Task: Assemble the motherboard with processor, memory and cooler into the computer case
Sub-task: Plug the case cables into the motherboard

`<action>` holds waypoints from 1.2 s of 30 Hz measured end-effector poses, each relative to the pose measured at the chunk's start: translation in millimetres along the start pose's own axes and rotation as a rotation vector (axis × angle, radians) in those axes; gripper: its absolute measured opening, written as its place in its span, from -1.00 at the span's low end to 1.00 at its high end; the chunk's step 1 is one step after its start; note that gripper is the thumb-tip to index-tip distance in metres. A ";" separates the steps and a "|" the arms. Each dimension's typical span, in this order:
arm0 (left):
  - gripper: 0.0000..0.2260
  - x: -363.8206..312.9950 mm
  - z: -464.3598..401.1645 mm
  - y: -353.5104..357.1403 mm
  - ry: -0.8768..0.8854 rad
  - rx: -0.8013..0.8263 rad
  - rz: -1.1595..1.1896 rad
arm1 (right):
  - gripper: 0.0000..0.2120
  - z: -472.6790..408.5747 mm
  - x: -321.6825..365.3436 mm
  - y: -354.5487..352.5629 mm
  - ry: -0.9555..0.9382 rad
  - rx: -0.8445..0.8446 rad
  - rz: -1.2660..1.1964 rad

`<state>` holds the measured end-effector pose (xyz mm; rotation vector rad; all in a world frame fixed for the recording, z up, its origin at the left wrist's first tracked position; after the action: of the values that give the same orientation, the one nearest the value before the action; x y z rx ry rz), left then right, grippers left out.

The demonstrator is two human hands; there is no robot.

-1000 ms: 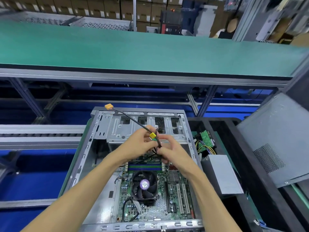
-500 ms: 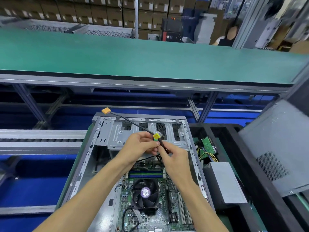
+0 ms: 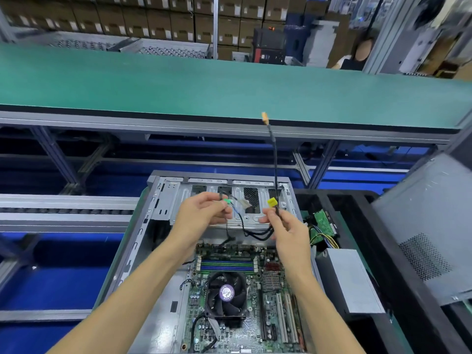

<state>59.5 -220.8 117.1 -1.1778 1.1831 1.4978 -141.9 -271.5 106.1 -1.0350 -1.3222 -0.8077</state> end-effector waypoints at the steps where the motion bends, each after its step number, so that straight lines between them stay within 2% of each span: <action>1: -0.86 0.4 1.4 3.5 -0.023 0.035 -0.011 | -0.83 -0.6 -1.1 2.0 0.012 0.037 0.004; 6: -0.84 8.8 2.9 24.3 -0.066 0.063 -0.008 | -0.84 4.6 0.7 27.0 -0.009 0.309 0.153; 11: -0.86 14.4 6.4 35.6 -0.083 0.155 -0.033 | -0.95 6.2 2.9 22.9 -0.030 0.293 0.359; 12: -0.88 15.2 6.3 36.9 -0.083 0.140 -0.028 | -0.95 6.8 2.7 23.1 -0.041 0.284 0.404; 13: -0.88 15.9 5.1 36.6 -0.085 0.106 -0.003 | -0.86 7.5 1.4 22.9 -0.047 0.269 0.448; 15: -0.80 16.0 1.9 29.9 -0.097 0.011 0.072 | -0.73 9.3 -3.0 18.7 -0.014 0.229 0.424; 18: -0.88 8.4 -0.8 13.4 -0.086 -0.032 0.056 | -0.77 14.3 -2.1 8.4 0.008 0.214 0.293; 21: -0.81 1.1 3.5 8.2 -0.067 0.064 -0.001 | -0.69 23.1 7.7 12.9 0.021 0.370 0.210; 23: -0.79 -0.3 8.5 9.5 -0.062 0.114 0.000 | -0.60 30.6 8.1 21.8 0.029 0.501 0.289; 26: -0.79 0.6 14.7 10.7 -0.051 0.140 0.018 | -0.61 36.1 3.8 26.5 0.001 0.602 0.435; 31: -0.78 6.7 18.9 16.3 -0.096 0.185 -0.356 | -0.73 37.7 -7.0 33.9 0.143 0.718 0.594; 33: -0.78 6.2 20.2 20.1 -0.089 0.222 -0.374 | -0.72 38.1 -12.9 36.0 0.130 0.724 0.722; 36: -0.79 -0.6 24.5 24.8 -0.028 0.302 -0.239 | -0.79 34.0 -4.0 29.2 0.038 0.562 0.750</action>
<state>31.7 -201.0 124.1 -1.0475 1.1576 1.1102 -127.9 -229.8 96.6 -0.9383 -0.9264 0.1102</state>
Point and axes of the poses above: each hand's wrist, its own z-axis away from the middle knuckle, its own y-axis out of the palm, x = y × z, the point moved 5 cm from there along -z, towards the middle knuckle, and after that the axes turned 13 degrees about x, right-handed, at the moved point
